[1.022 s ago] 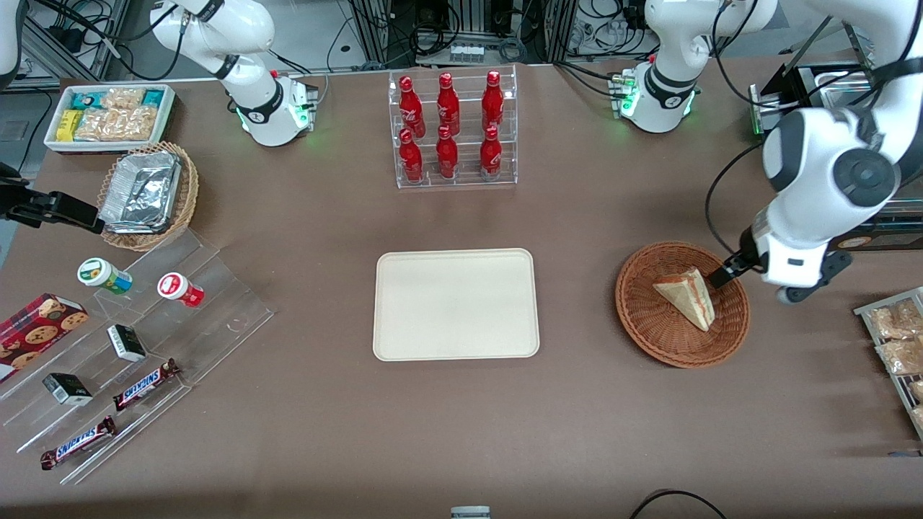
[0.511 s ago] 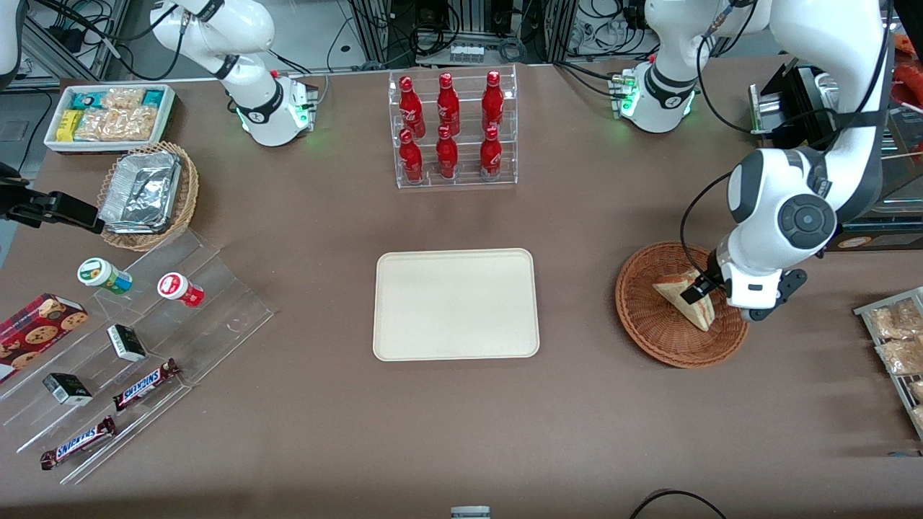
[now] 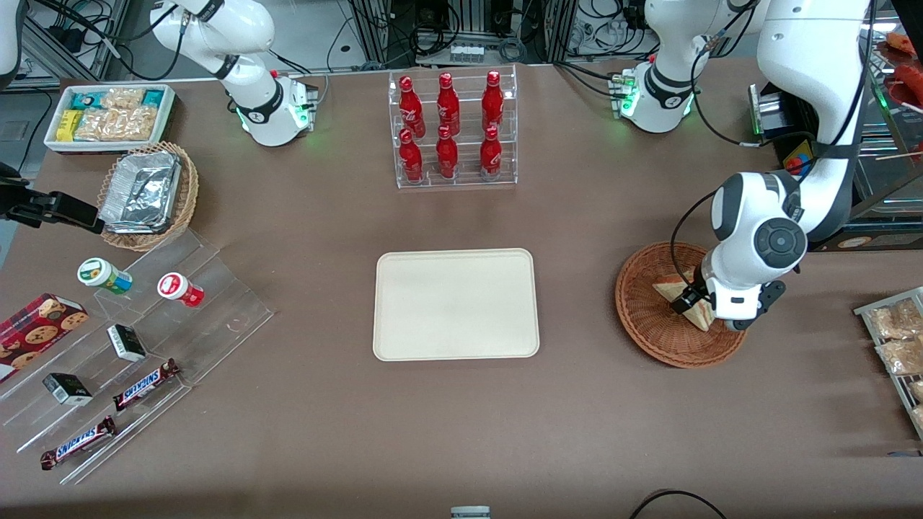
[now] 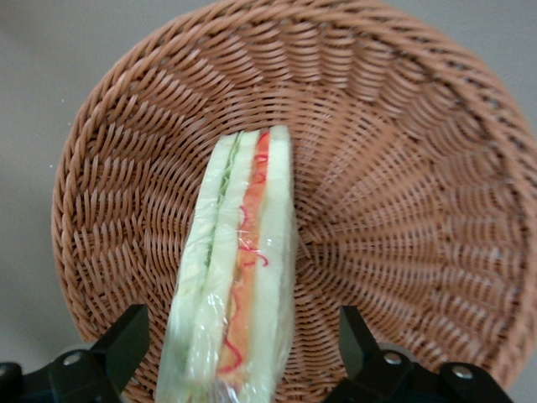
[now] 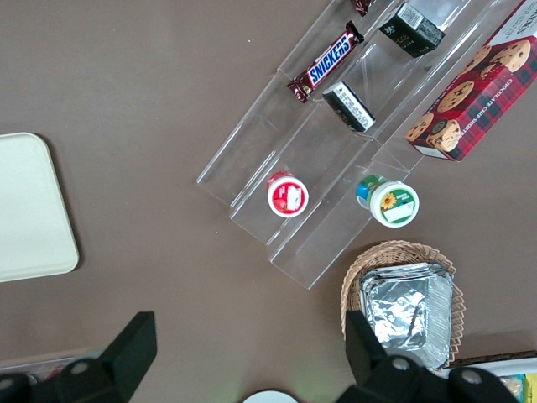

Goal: Place sandwich from basket to tray
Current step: 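Lower the left gripper and close it on the wrapped sandwich, then lift the sandwich and carry it with the left gripper over the white tray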

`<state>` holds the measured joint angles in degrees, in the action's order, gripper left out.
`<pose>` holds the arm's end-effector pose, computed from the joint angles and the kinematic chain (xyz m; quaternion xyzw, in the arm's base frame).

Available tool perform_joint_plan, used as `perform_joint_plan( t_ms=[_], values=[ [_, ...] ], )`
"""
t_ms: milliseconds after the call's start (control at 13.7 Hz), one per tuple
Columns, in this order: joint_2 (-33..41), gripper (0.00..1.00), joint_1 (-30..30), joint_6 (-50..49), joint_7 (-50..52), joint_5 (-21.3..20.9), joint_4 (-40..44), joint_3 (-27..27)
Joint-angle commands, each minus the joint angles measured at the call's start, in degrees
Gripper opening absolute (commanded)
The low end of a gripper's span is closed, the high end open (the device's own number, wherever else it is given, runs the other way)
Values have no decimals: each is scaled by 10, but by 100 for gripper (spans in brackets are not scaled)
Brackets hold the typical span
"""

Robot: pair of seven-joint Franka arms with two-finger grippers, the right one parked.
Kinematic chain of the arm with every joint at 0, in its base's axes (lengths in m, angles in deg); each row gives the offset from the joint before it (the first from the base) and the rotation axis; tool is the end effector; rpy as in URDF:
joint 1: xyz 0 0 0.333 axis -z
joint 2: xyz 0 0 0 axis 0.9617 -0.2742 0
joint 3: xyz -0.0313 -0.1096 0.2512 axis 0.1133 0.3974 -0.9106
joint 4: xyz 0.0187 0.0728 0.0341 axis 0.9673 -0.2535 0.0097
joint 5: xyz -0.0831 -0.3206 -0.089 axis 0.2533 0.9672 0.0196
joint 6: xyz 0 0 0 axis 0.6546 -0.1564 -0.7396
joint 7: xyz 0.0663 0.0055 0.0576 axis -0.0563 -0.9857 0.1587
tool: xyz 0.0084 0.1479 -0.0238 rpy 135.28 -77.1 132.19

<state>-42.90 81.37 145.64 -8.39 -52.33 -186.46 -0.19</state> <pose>0.5136 -0.0471 0.2146 -0.9351 -0.3463 0.0473 0.0582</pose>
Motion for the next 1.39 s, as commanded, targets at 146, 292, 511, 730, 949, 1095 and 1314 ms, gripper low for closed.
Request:
perform_joint_plan(
  t_ms=[146, 292, 511, 730, 949, 1095, 1314],
  values=[
    [2, 0, 2, 1, 32, -3, -18, -11],
    [1, 0, 3, -2, 32, -3, -17, -11],
    [-1, 0, 2, -33, 41, -3, 9, -10],
    [-1, 0, 2, -114, 41, -3, 75, -8],
    [-1, 0, 3, -177, 33, -3, 125, 14],
    [0, 0, 3, -198, 32, -6, 144, 43],
    [1, 0, 3, -206, 29, -8, 167, 101]
  ],
)
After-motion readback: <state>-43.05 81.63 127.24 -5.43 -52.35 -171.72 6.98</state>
